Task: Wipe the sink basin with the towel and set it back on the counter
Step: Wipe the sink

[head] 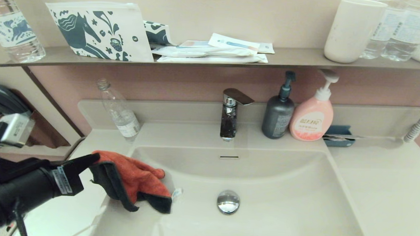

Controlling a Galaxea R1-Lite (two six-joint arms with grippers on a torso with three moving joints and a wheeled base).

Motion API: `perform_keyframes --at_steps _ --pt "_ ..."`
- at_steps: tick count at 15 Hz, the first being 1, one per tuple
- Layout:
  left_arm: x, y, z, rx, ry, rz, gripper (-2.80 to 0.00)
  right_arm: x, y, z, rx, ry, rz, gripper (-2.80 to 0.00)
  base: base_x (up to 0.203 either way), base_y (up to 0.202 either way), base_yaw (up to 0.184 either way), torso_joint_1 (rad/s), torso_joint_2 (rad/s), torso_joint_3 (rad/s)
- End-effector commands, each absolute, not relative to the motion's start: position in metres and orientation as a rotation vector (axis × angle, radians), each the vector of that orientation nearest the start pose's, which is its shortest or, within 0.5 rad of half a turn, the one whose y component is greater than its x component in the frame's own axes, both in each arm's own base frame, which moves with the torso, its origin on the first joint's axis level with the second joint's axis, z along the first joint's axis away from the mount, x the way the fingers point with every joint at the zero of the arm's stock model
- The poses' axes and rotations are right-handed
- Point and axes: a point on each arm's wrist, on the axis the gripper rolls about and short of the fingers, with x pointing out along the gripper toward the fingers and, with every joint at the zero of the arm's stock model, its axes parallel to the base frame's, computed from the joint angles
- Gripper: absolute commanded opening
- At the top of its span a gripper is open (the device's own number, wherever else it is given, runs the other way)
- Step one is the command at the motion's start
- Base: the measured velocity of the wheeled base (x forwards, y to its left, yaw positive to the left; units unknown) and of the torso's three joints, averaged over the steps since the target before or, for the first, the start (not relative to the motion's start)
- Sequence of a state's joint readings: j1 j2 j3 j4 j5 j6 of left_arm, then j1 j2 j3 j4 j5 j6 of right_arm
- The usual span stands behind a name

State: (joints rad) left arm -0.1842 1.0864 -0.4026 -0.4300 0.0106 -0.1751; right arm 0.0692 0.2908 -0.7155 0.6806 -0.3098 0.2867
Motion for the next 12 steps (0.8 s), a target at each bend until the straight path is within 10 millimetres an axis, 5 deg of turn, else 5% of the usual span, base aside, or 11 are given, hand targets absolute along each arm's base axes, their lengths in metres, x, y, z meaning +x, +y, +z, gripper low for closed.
perform_keyframes --at_steps 1,3,6,12 --pt "0.137 -0.013 0.192 -0.130 0.231 -0.075 -2.80 -0.068 -0.006 0.197 0.222 0.182 -0.334 -2.80 0.000 0.000 0.000 0.000 0.00 0.000" --pt "0.137 -0.010 0.194 -0.127 0.226 -0.060 -2.80 -0.073 -0.004 0.190 0.217 0.165 -0.349 -2.80 0.000 0.000 0.000 0.000 0.00 0.000" --pt "0.138 -0.006 0.198 -0.131 0.209 -0.033 -2.80 -0.083 -0.004 0.152 0.162 0.143 -0.185 -2.80 0.000 0.000 0.000 0.000 0.00 0.000" --pt "0.144 0.015 0.221 -0.059 0.129 0.103 -2.80 -0.035 -0.002 0.094 0.009 0.042 -0.067 -2.80 0.000 0.000 0.000 0.000 0.00 0.000"
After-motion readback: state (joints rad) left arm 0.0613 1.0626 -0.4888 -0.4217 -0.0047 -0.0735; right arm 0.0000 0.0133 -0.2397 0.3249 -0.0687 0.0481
